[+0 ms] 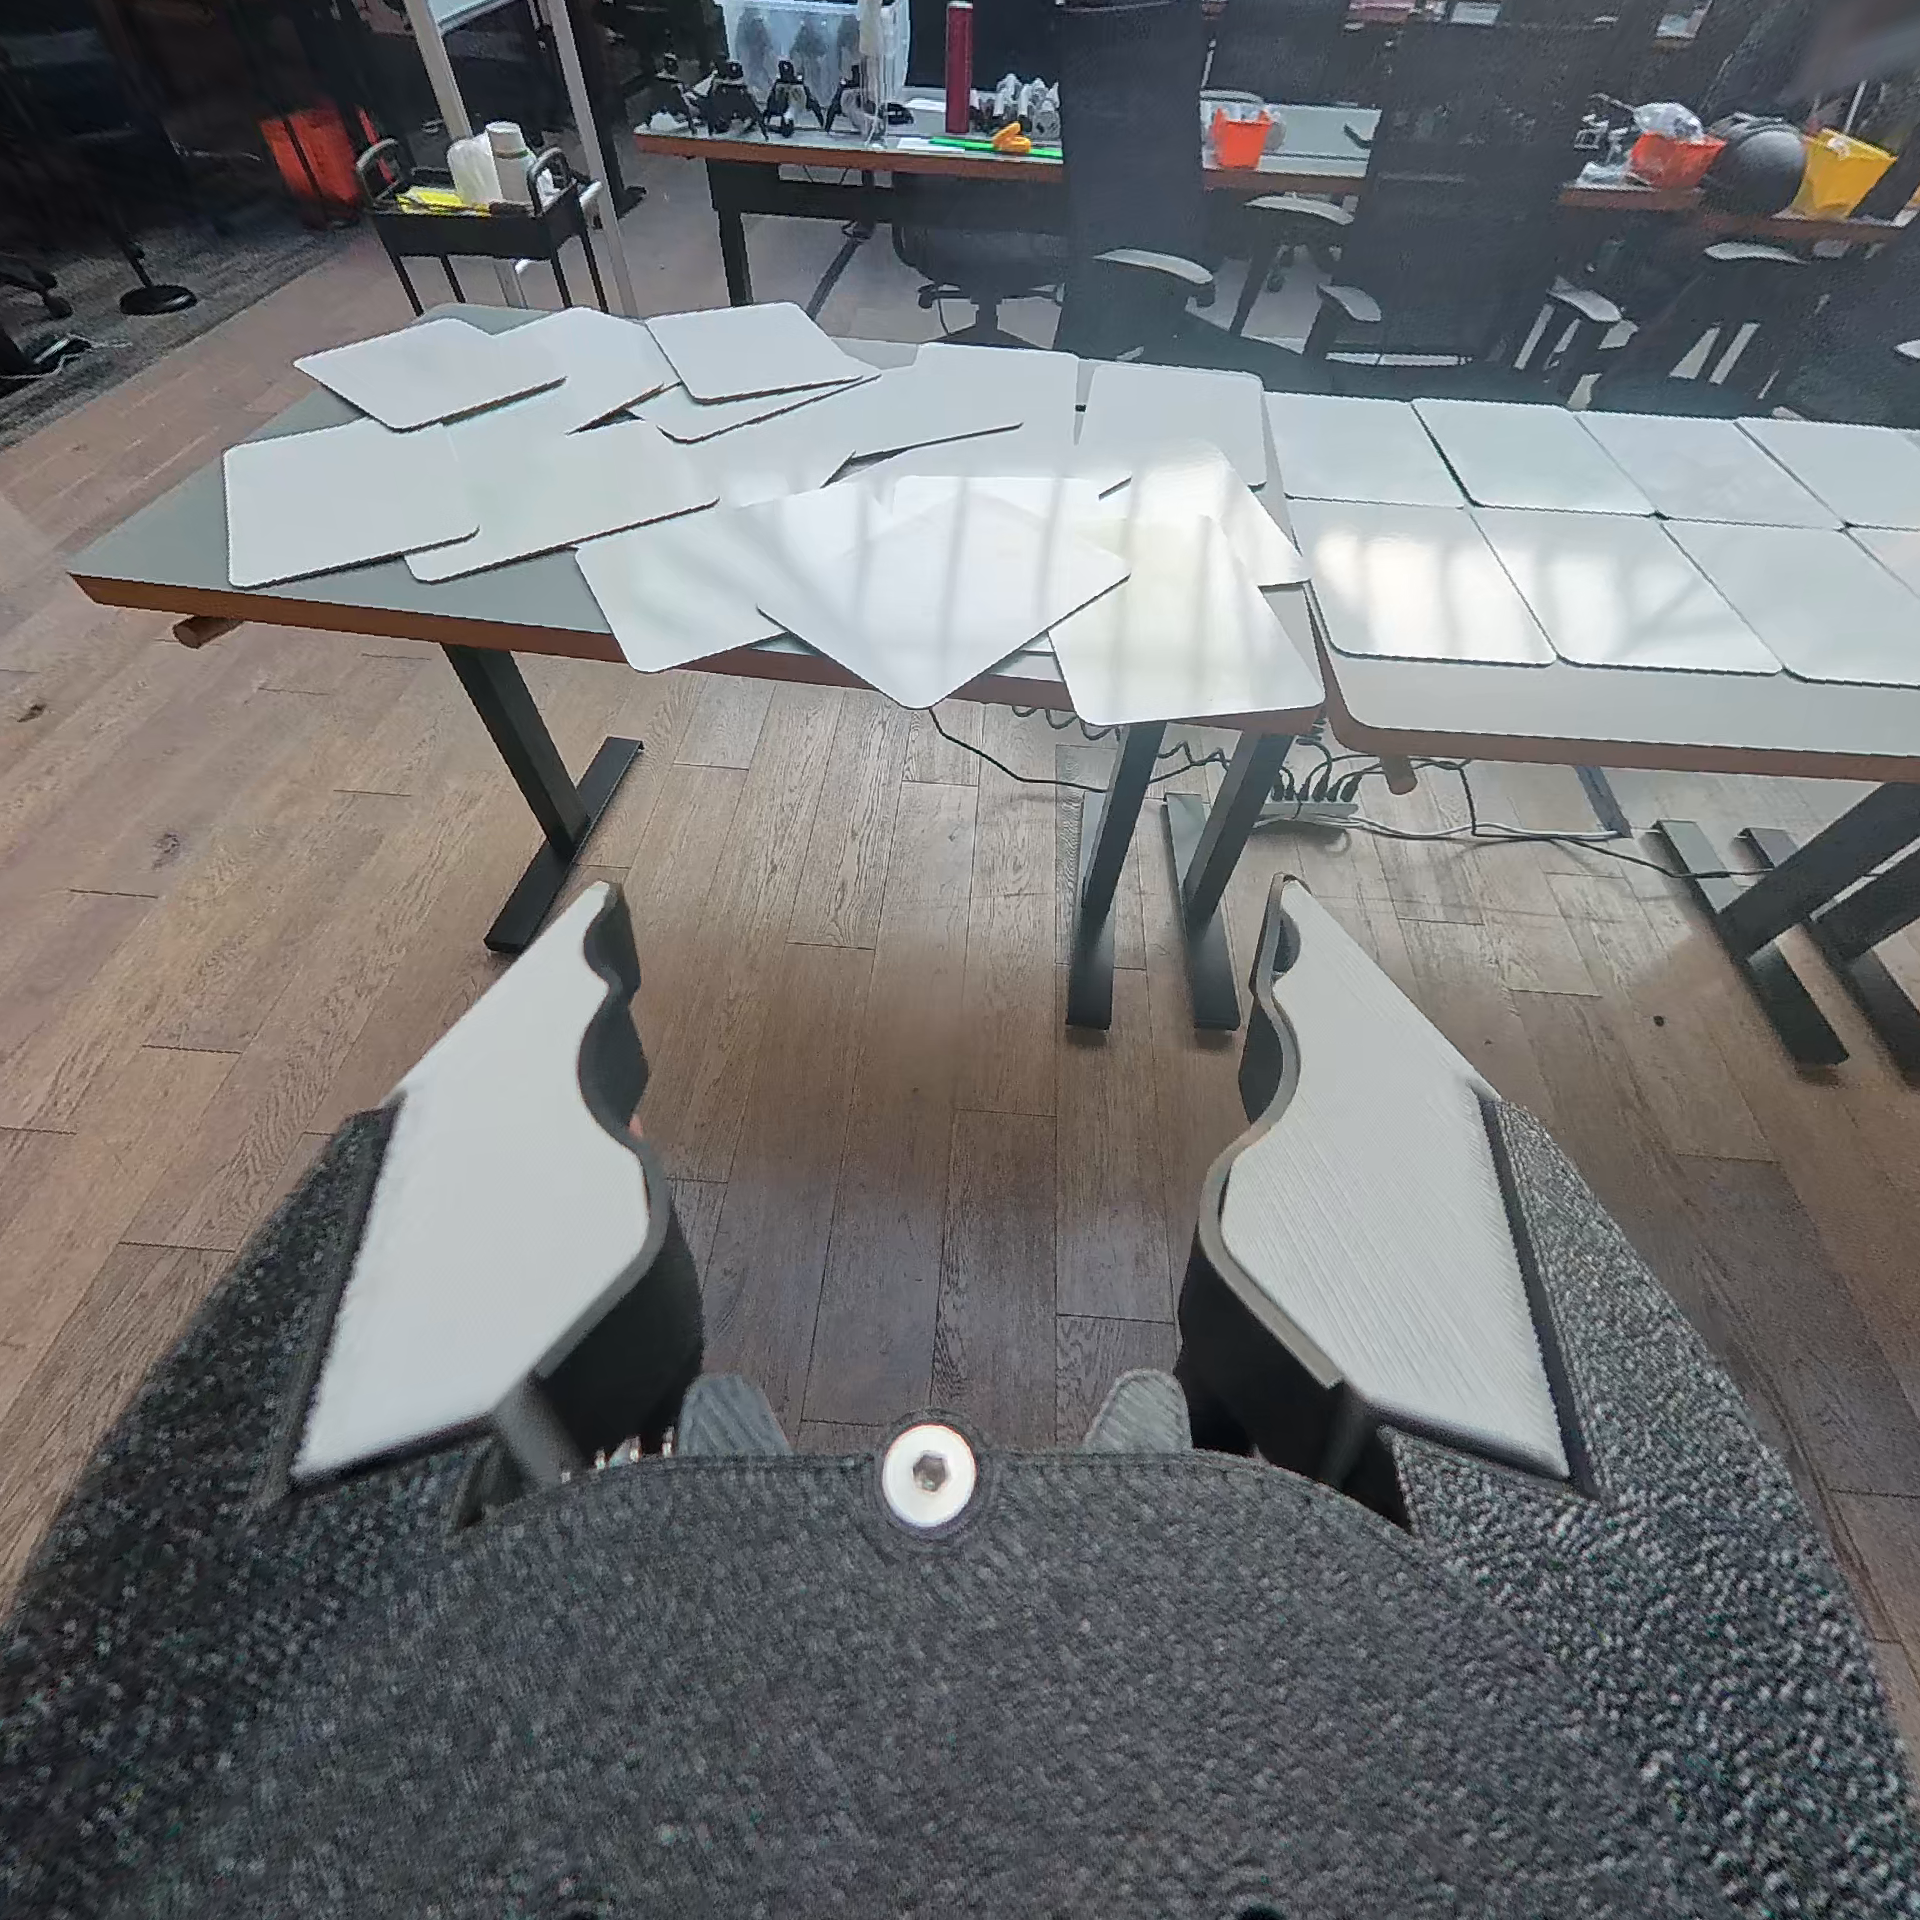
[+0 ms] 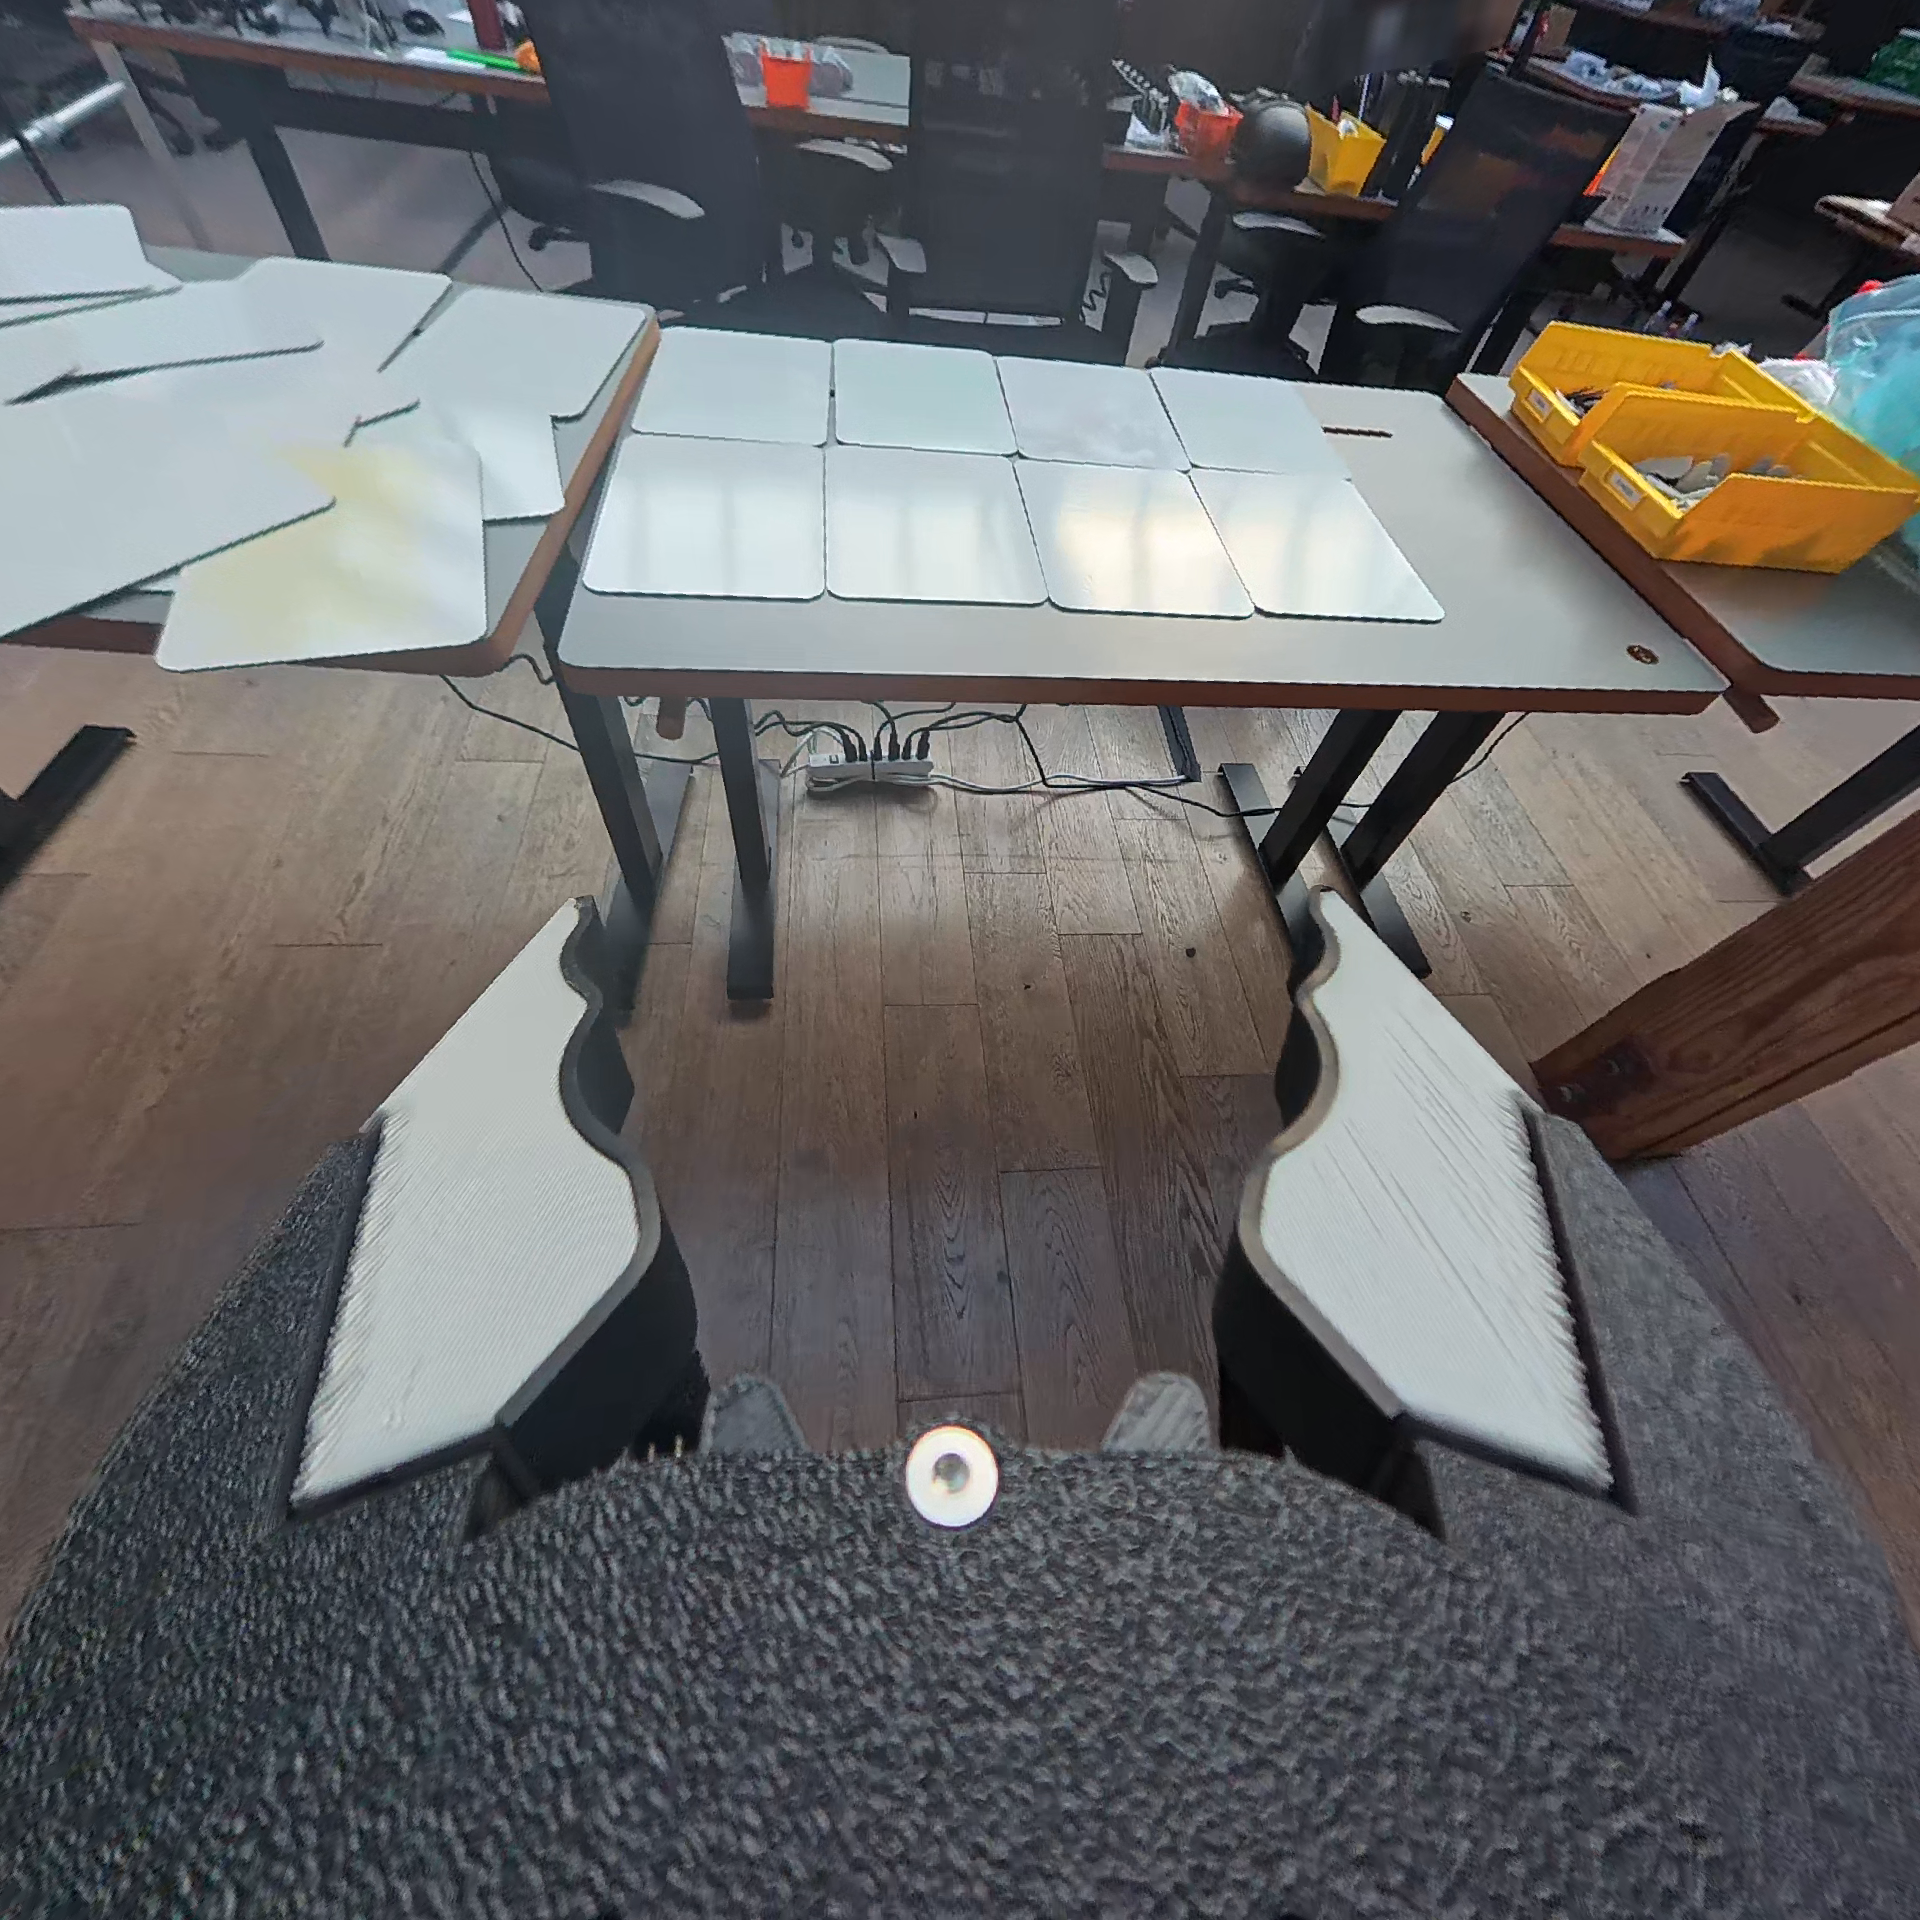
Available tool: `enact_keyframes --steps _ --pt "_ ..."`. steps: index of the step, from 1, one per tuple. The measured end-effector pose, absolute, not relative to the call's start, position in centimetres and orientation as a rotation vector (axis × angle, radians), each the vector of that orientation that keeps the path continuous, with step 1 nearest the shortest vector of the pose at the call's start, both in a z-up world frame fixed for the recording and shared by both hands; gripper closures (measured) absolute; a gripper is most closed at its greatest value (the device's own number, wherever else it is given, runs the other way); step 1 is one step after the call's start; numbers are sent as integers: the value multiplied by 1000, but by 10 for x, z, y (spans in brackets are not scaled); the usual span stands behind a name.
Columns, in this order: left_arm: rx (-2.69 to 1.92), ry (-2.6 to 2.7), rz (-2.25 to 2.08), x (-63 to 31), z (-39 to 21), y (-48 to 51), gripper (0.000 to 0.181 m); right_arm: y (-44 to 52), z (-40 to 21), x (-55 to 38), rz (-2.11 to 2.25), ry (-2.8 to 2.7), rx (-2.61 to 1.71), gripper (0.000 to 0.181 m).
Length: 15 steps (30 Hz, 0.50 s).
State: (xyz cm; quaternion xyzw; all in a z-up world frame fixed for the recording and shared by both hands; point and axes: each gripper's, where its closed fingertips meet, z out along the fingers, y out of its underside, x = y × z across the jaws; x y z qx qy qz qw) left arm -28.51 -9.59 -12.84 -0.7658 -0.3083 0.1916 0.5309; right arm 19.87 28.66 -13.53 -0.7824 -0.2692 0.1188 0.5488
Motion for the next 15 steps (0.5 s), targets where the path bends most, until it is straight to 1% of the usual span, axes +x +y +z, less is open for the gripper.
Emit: enact_keyframes --steps 15 --pt "-1792 -765 471 -288 -126 -112 84 286 -142 202 283 -635 -1869 59"
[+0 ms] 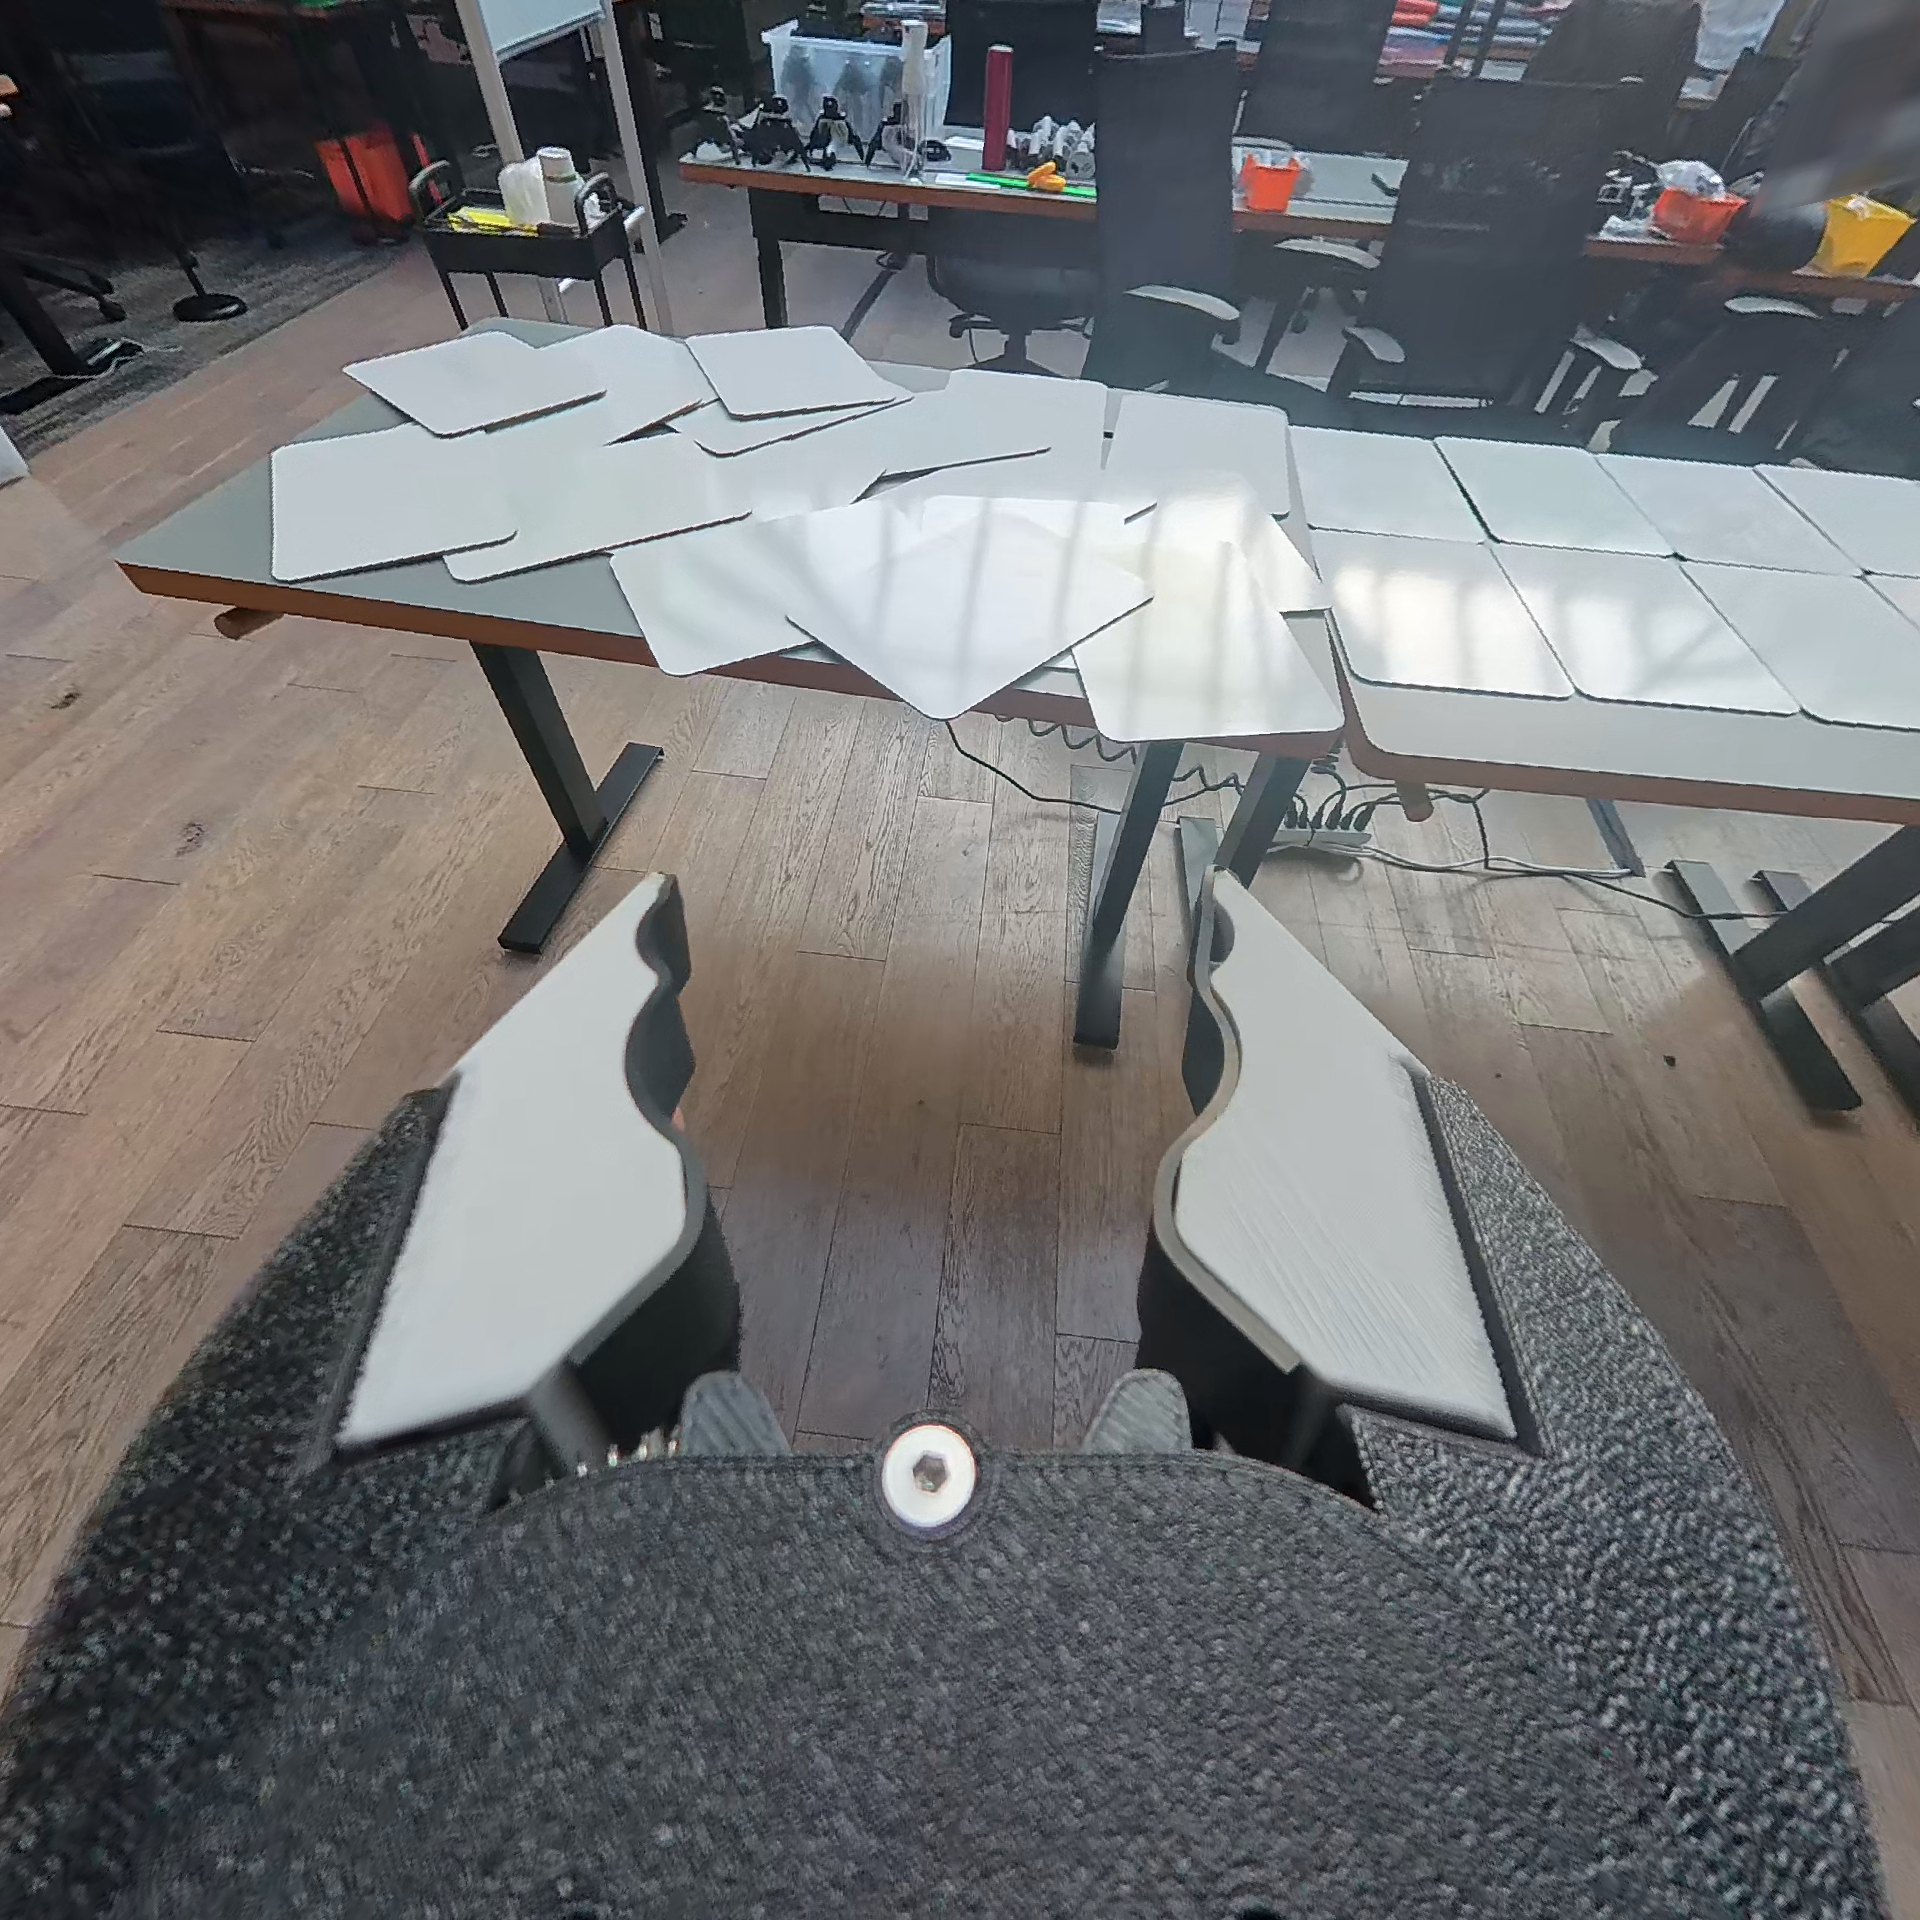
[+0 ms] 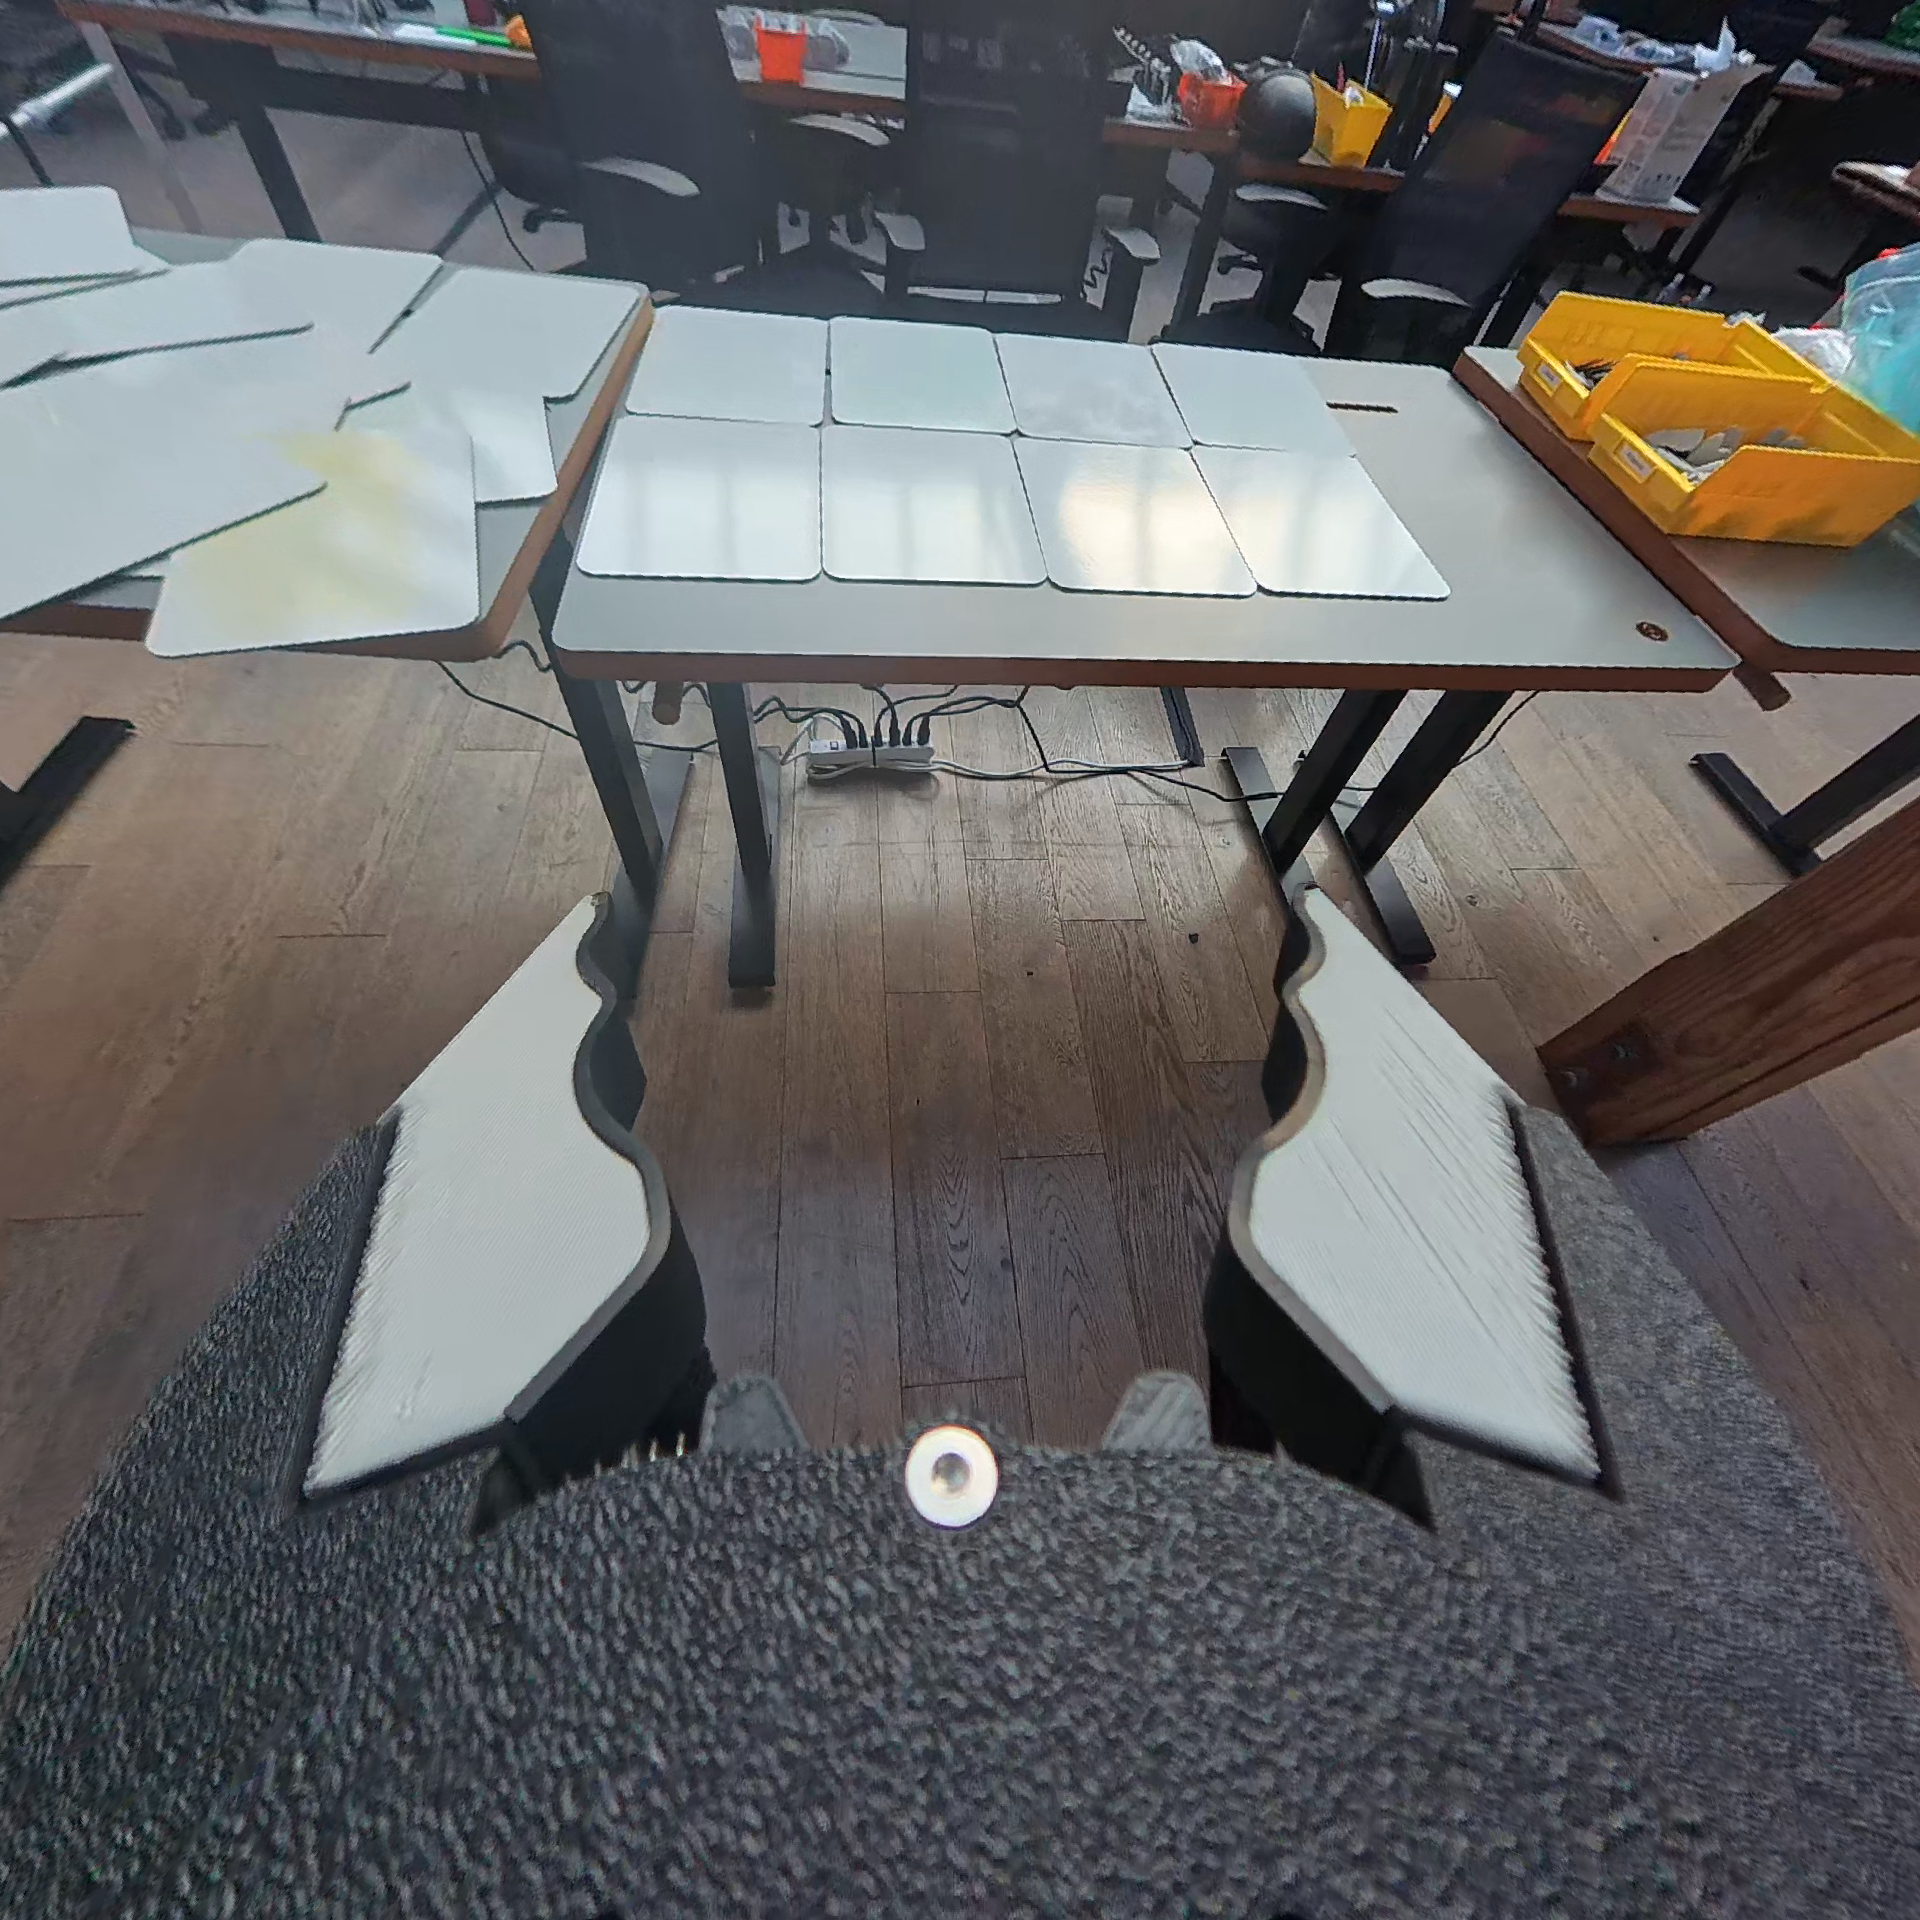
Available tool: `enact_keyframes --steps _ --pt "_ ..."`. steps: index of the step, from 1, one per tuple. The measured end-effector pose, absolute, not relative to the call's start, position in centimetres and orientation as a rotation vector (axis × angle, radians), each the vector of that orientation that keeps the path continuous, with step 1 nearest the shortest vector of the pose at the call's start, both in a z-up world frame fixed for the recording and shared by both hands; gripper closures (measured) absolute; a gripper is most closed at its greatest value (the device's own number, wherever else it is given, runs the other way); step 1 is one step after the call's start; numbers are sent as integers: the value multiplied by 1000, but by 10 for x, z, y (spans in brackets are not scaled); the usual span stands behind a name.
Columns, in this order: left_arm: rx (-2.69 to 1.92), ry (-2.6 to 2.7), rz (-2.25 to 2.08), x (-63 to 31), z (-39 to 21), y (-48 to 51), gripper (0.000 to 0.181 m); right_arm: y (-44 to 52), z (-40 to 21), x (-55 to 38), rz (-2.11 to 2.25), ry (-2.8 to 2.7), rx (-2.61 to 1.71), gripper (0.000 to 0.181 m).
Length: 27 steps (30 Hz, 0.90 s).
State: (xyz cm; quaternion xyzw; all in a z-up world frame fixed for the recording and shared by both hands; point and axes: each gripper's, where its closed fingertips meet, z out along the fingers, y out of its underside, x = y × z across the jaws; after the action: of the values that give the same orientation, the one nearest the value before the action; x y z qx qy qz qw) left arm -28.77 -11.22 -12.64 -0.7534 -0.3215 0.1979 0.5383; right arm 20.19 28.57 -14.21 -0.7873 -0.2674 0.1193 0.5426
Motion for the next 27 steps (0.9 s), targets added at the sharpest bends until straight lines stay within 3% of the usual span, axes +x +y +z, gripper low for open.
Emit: enact_keyframes --steps 10,19,27 --pt "-1767 -764 471 -290 -124 -111 90 287 -141 191 286 -663 -1852 62" --pt "-1777 -748 481 -297 -123 -104 78 292 -135 194 293 -642 -1838 62" --pt "-1799 -733 468 -291 -128 -101 79 286 -142 199 290 -656 -1843 62"
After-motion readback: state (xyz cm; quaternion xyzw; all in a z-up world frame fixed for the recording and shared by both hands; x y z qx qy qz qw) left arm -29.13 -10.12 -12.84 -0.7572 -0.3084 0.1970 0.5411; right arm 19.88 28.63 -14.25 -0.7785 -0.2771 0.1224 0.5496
